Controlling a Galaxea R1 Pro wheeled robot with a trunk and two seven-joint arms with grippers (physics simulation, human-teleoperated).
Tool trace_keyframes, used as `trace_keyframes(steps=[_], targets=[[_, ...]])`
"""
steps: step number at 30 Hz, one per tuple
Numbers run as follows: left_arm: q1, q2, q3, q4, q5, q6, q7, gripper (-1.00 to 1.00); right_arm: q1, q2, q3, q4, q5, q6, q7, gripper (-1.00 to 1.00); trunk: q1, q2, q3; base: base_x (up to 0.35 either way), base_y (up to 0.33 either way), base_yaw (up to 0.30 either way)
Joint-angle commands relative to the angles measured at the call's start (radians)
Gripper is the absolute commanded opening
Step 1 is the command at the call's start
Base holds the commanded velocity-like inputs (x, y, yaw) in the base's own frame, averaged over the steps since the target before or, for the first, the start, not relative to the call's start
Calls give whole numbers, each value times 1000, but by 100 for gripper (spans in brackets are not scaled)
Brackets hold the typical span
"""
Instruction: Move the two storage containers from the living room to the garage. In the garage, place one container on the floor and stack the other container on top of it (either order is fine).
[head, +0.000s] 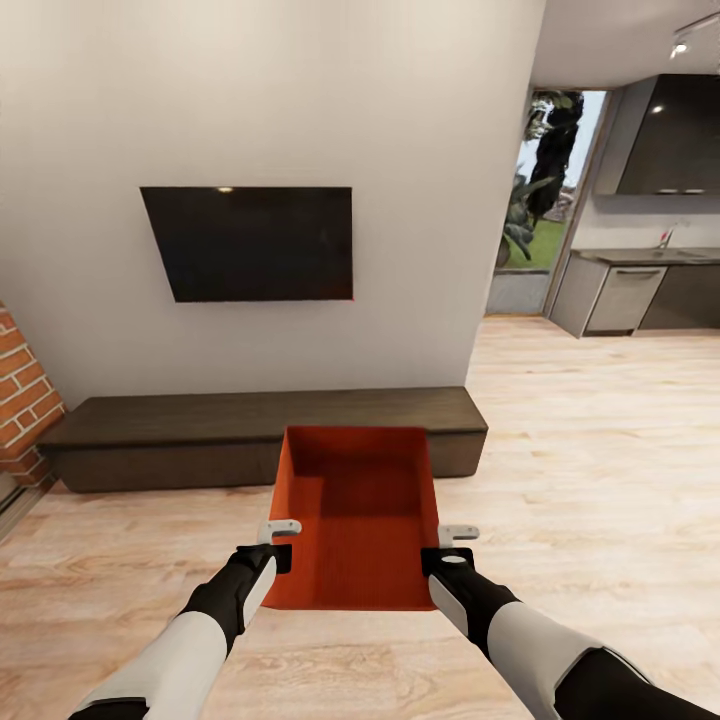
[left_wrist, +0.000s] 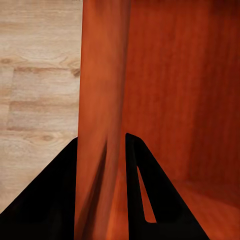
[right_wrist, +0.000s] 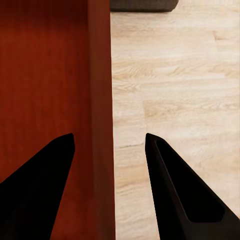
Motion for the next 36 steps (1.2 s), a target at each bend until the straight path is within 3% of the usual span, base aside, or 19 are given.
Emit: trace_keyframes(steps=[1,36], targets=[[0,0,11,0,-29,10,6,-100,-2,-1,-18,-35,12,-4,-1,-100,1,-2,-1,0,0,0],[0,0,11,0,-29,10,6,-100,-2,-1,-18,-35,12,-4,-1,-100,1,-2,50,0,0,0]])
